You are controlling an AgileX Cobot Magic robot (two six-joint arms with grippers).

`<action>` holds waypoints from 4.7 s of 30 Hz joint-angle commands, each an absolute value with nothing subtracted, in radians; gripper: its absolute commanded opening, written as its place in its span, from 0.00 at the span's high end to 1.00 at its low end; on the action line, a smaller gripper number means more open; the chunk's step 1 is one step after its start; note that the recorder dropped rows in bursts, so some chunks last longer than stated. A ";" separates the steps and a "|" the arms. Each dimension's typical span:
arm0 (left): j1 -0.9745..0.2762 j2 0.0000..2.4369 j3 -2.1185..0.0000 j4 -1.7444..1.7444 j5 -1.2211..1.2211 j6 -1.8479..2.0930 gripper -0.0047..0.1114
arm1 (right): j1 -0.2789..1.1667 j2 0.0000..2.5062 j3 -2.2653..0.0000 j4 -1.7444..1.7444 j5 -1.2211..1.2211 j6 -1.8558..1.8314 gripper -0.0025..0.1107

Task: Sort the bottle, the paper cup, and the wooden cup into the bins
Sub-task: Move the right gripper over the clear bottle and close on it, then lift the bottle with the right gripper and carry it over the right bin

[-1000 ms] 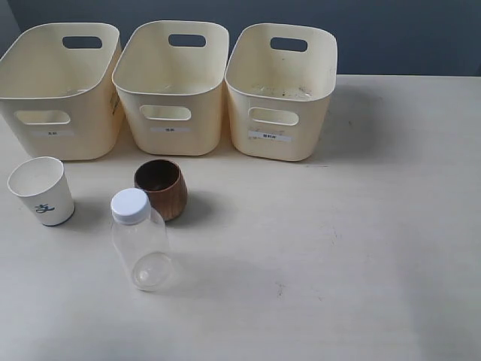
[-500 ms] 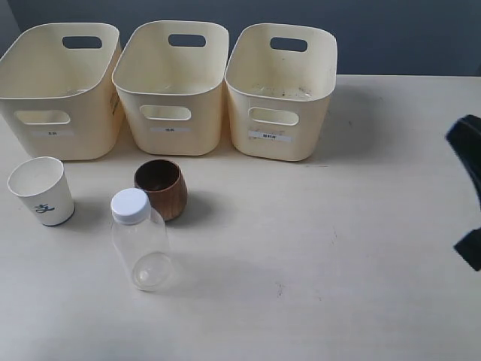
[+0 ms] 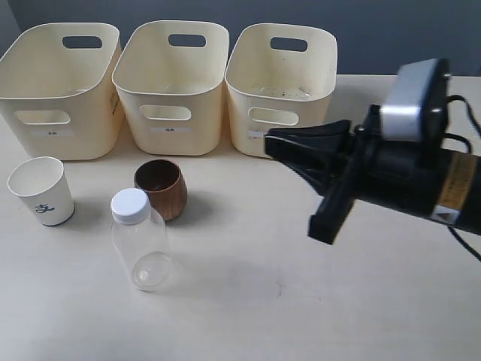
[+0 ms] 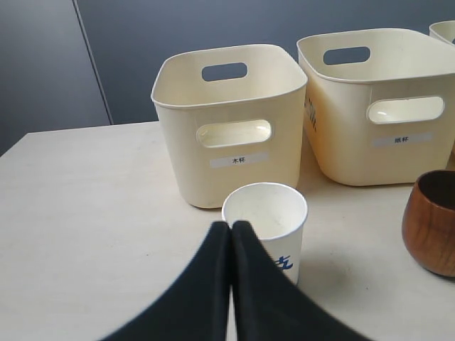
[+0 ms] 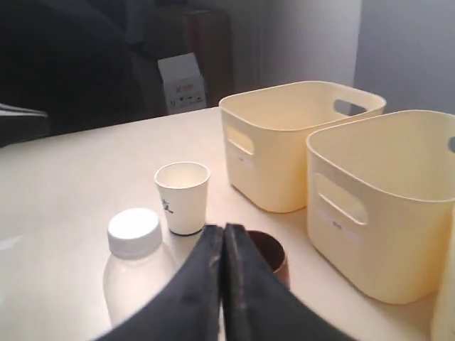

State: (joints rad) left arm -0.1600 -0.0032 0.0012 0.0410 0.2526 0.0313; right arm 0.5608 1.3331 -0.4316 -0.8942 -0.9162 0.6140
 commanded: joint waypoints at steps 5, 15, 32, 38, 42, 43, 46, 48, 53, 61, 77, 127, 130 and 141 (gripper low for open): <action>-0.163 0.000 0.000 0.043 0.239 0.028 0.96 | 0.785 1.571 -0.638 -0.818 -0.787 0.502 0.97; -0.163 0.000 0.000 0.043 0.239 0.028 0.96 | 0.828 1.650 -0.712 -0.843 -0.793 0.553 0.37; -0.163 0.000 0.000 0.043 0.239 0.028 0.96 | 0.828 1.822 -0.793 -0.958 -0.968 0.550 0.37; -0.163 0.000 0.000 0.043 0.239 0.028 0.96 | 0.828 1.871 -0.834 -0.960 -0.974 0.548 0.37; -0.163 0.000 0.000 0.043 0.239 0.028 0.96 | 0.828 1.903 -0.869 -0.968 -0.996 0.548 0.36; -0.163 0.000 0.000 0.043 0.239 0.028 0.96 | 0.828 1.903 -0.873 -0.968 -0.998 0.548 0.33; -0.163 0.000 0.000 0.043 0.239 0.028 0.96 | 0.828 1.909 -0.873 -0.959 -0.996 0.548 0.30; -0.163 0.000 0.000 0.043 0.239 0.028 0.96 | 0.828 1.915 -0.873 -0.959 -0.996 0.548 0.30; -0.163 0.000 0.000 0.043 0.239 0.028 0.96 | 0.828 1.958 -0.903 -0.960 -1.027 0.548 0.31; -0.163 0.000 0.000 0.043 0.239 0.028 0.96 | 0.861 2.003 -0.945 -0.949 -1.001 0.550 0.36; -0.163 0.000 0.000 0.043 0.239 0.028 0.96 | 0.863 1.937 -0.945 -0.972 -0.935 0.557 0.98; -0.163 0.000 0.000 0.043 0.239 0.028 0.96 | 0.355 2.010 -1.404 -0.773 -0.615 0.597 0.98; -0.163 0.000 0.000 0.043 0.239 0.028 0.96 | 0.348 2.077 -1.437 -0.773 -0.615 0.599 0.98; -0.163 0.000 0.000 0.043 0.239 0.028 0.96 | 0.348 2.220 -1.496 -0.772 -0.592 0.605 0.98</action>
State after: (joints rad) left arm -0.1600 -0.0032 0.0012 0.0410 0.2526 0.0313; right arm 0.3532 2.2003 -1.4865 -0.7798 -0.5968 0.6002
